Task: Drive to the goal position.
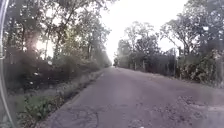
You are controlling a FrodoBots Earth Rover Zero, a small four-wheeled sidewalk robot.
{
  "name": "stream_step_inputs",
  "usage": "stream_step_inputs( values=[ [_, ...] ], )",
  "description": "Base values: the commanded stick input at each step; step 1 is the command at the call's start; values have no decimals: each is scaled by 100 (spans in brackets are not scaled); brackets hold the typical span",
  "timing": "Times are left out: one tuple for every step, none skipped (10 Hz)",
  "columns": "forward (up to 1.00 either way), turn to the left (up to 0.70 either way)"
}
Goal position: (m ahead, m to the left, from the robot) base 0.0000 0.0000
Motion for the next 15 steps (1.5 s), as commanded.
stream_step_inputs(
  values=[
    [10, 1],
    [10, 1],
    [10, 1],
    [10, 1],
    [10, 1],
    [10, 1],
    [10, 1],
    [10, 1],
    [10, 1],
    [10, 1],
    [10, 1],
    [10, 1],
    [10, 1],
    [10, 1],
    [10, 1]
  ],
)
